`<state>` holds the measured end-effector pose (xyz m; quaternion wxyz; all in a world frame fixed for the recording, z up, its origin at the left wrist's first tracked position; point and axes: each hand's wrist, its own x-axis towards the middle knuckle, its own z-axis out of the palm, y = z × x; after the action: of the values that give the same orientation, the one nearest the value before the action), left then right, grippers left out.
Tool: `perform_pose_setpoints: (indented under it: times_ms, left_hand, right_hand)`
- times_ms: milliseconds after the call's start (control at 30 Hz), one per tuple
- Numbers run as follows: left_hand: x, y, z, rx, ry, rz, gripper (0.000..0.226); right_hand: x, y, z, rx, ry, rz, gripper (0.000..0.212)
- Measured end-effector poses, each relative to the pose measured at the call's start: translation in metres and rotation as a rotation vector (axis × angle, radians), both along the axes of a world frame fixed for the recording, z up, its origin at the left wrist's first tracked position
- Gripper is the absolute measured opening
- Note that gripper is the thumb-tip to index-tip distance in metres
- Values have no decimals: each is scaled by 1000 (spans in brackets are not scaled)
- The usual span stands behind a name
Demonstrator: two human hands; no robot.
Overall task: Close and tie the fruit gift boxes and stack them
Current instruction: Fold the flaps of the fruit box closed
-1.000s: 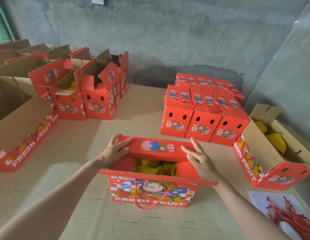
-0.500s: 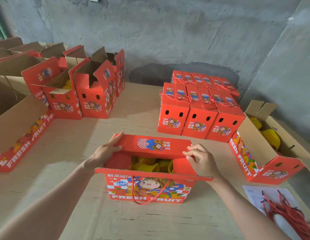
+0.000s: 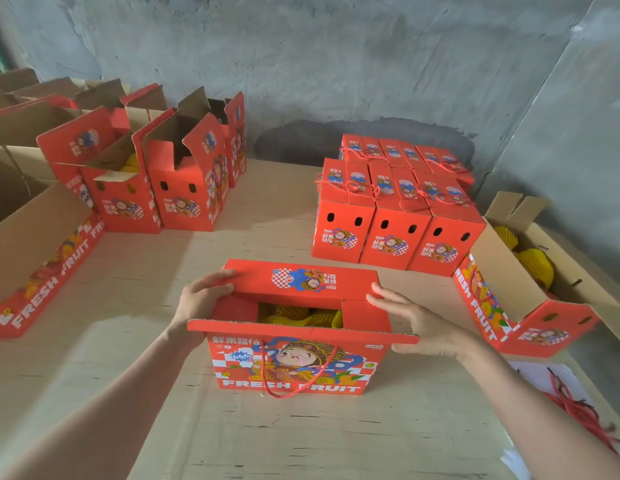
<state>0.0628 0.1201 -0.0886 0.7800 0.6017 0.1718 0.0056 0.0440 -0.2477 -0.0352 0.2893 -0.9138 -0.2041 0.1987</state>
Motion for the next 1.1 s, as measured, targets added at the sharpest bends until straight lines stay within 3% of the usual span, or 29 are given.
perform_pose_setpoints:
  times_ms: [167, 300, 433, 500, 633, 767, 867, 1000, 1100]
  left_hand:
    - [-2, -2, -2, -11, -47, 30, 31]
    - [-10, -1, -4, -5, -98, 40, 29]
    - [-21, 0, -15, 139, -81, 74, 42]
    - [-25, 2, -16, 135, -111, 14, 44]
    - [-33, -5, -7, 219, -175, -7, 56]
    - [-32, -20, 2, 457, -212, 109, 44]
    - [-32, -24, 6, 618, -248, 147, 40]
    - [-33, -22, 4, 795, -292, 117, 24]
    - [-31, -23, 5, 777, -285, 114, 22]
  right_hand:
    - [1, 0, 5, 39, 105, -15, 98]
    - [-4, 3, 2, 168, 109, -146, 99]
    - [-12, 7, -13, 269, -18, -268, 44]
    - [-15, 12, -19, 316, -86, -324, 32]
    - [-17, 21, -29, 436, -174, -406, 38]
    - [-12, 32, -35, 536, -202, -479, 27]
    - [-6, 46, -32, 489, -360, -509, 44]
    - [-3, 61, -38, 411, -544, -597, 17]
    - [-1, 66, -43, 401, -597, -668, 18]
